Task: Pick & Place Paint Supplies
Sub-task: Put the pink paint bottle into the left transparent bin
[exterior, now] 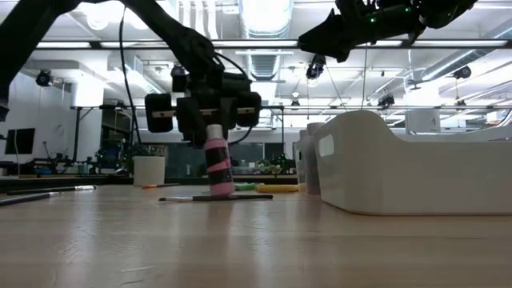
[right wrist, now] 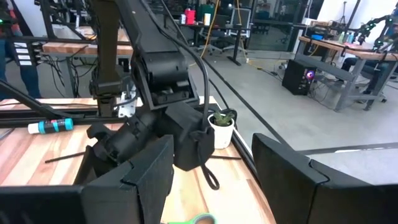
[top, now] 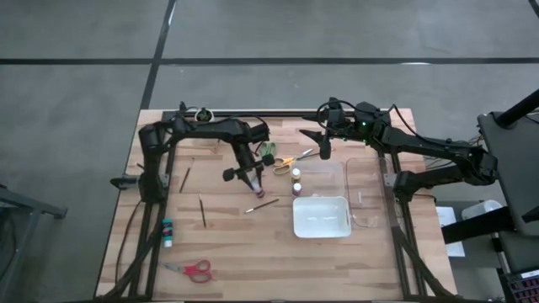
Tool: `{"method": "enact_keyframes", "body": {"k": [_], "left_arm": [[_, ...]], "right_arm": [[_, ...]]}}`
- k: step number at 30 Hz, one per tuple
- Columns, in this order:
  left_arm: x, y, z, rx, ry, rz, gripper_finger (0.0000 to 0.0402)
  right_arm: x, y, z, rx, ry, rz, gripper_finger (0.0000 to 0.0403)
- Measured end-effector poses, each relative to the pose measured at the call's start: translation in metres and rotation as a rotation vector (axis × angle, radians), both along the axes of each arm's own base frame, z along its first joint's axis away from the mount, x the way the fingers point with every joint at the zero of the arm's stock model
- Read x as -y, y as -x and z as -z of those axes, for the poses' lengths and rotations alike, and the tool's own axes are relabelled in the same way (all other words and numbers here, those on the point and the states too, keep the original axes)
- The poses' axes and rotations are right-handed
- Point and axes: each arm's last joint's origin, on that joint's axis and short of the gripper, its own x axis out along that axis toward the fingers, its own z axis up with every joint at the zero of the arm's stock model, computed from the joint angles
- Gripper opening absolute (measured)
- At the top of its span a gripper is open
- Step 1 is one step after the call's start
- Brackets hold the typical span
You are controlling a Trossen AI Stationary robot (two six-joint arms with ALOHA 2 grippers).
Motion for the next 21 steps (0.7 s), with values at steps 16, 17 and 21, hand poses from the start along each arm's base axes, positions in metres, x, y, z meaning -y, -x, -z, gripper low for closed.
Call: {"method": "enact_keyframes", "body": {"k": [16, 17, 21], "left_arm": [[-0.0014, 0.0001, 0.0034, -0.038, 0.012, -0.027, 0.0148], [-0.0013, 0.0001, 0.0035, -0.039, 0.010, -0.027, 0.0157], [-0.0014, 0.0002, 0.0041, -0.042, 0.006, -0.027, 0.0207]], "right_arm": [[0.0000, 0.0000, -0.0001, 0.000, 0.000, 0.000, 0.0217], [0.0000, 0.0000, 0.0000, 0.000, 0.000, 0.000, 0.0217], [0.0000, 0.0000, 0.0000, 0.000, 0.000, 0.000, 0.0217]]}}
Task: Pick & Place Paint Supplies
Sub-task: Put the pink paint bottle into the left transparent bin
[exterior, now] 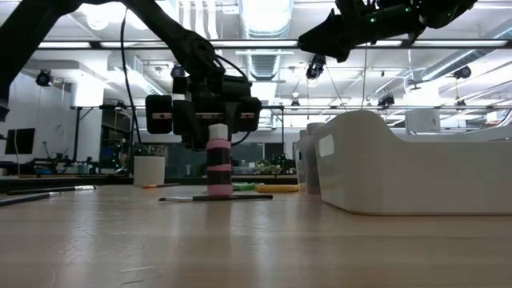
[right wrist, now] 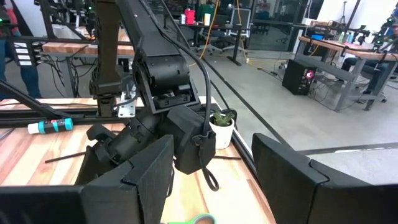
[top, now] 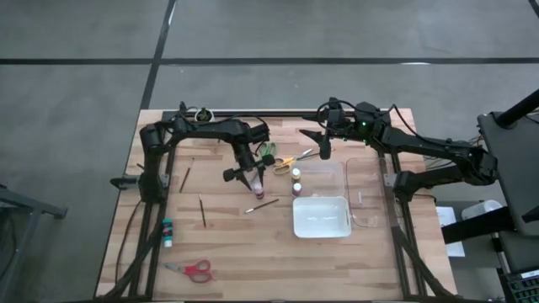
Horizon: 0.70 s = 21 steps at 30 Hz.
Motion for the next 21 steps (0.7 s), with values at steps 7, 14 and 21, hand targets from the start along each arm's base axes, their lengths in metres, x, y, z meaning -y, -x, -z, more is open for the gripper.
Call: {"method": "enact_keyframes", "body": {"k": [7, 14, 21], "left_arm": [[0.002, -0.006, -0.010, 0.054, -0.015, 0.024, 0.0263], [0.004, -0.009, -0.050, 0.158, -0.207, 0.076, 0.0268], [0.040, -0.002, -0.106, 0.262, -0.720, 0.254, 0.0268]], "right_arm": [[0.000, 0.000, 0.000, 0.000, 0.000, 0.000, 0.0217], [0.000, 0.000, 0.000, 0.000, 0.000, 0.001, 0.0217], [0.000, 0.000, 0.000, -0.001, 0.000, 0.000, 0.0217]]}}
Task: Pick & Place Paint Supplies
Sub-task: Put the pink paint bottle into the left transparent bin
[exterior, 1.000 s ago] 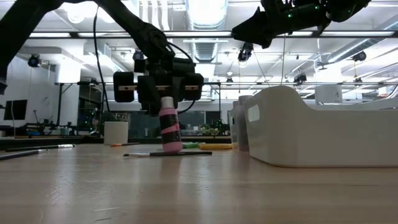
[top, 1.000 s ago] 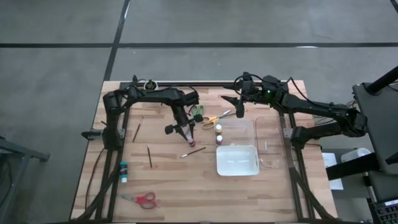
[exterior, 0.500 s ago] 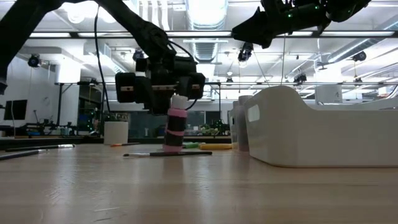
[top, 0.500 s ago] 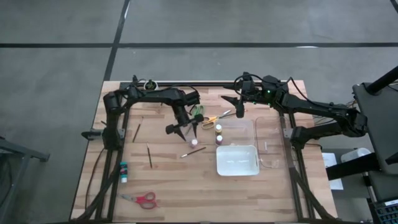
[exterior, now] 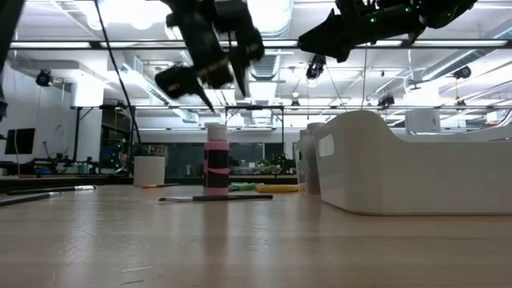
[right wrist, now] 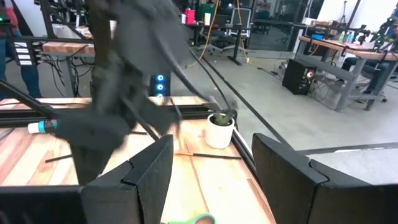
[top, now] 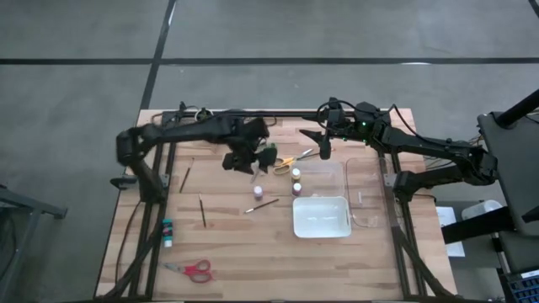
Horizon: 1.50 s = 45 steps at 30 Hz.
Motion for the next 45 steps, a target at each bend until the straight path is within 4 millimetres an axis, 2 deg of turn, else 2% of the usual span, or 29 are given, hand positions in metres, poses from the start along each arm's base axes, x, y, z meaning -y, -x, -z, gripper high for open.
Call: {"method": "enact_keyframes", "body": {"k": [5, 8, 13, 17, 20, 22, 28, 30, 38, 45], "left_arm": [[0.059, 0.013, -0.034, 0.027, -0.537, 0.069, 0.0268], [0.096, 0.023, -0.042, 0.045, -0.806, 0.072, 0.0268], [0.148, 0.038, -0.037, 0.089, -1.059, 0.093, 0.0268], [0.168, 0.047, -0.022, 0.102, -1.216, 0.099, 0.0268], [0.172, 0.053, -0.013, 0.094, -1.300, 0.091, 0.0269], [0.169, 0.058, -0.014, 0.083, -1.337, 0.089, 0.0269], [0.137, 0.092, -0.047, 0.046, -1.399, 0.015, 0.0269], [0.130, 0.105, -0.050, 0.055, -1.447, -0.031, 0.0269], [0.116, 0.142, -0.033, 0.154, -1.461, 0.009, 0.0269], [0.112, 0.155, -0.030, 0.385, -1.458, 0.147, 0.0269]], "right_arm": [[0.000, 0.000, 0.000, 0.000, 0.000, 0.000, 0.0217], [0.000, 0.000, 0.000, 0.000, 0.000, 0.000, 0.0217], [0.000, 0.000, 0.000, 0.000, 0.000, 0.000, 0.0217], [0.000, 0.000, 0.000, 0.000, 0.000, 0.000, 0.0217], [0.000, 0.000, 0.000, 0.000, 0.000, 0.000, 0.0217], [0.000, 0.000, 0.000, 0.000, 0.000, 0.000, 0.0217], [0.000, 0.000, 0.000, 0.001, 0.000, 0.000, 0.0217], [0.000, 0.000, 0.000, 0.000, 0.000, 0.000, 0.0217], [0.000, 0.000, 0.000, 0.001, 0.000, 0.000, 0.0217], [0.000, 0.000, 0.000, 0.019, -0.073, 0.007, 0.0217]]}}
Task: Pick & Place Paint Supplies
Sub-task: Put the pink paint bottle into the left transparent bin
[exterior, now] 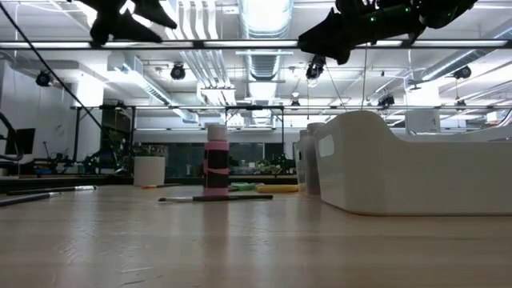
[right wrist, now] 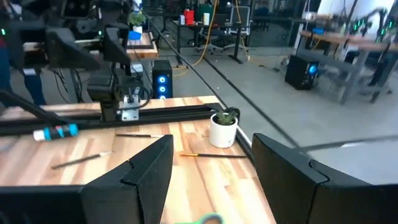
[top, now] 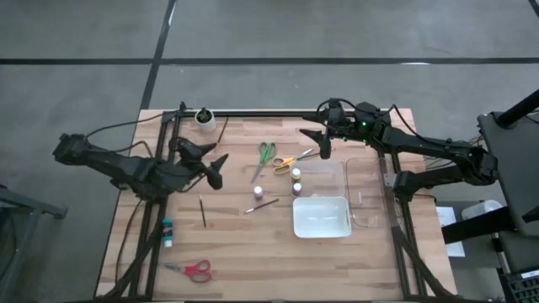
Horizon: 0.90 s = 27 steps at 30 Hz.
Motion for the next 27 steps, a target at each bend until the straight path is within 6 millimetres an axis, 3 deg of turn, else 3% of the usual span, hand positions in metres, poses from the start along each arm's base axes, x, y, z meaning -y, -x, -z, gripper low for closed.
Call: {"method": "enact_keyframes", "body": {"k": [5, 27], "left_arm": [[0.0004, -0.0007, 0.0005, 0.019, -0.099, 0.082, 0.0269], [0.0008, -0.0016, 0.0025, 0.012, -0.108, 0.091, 0.0269]], "right_arm": [[0.0001, -0.0001, -0.0013, 0.041, -0.119, 0.013, 0.0217], [-0.0030, -0.0013, 0.0004, 0.023, -0.114, -0.006, 0.0217]]}}
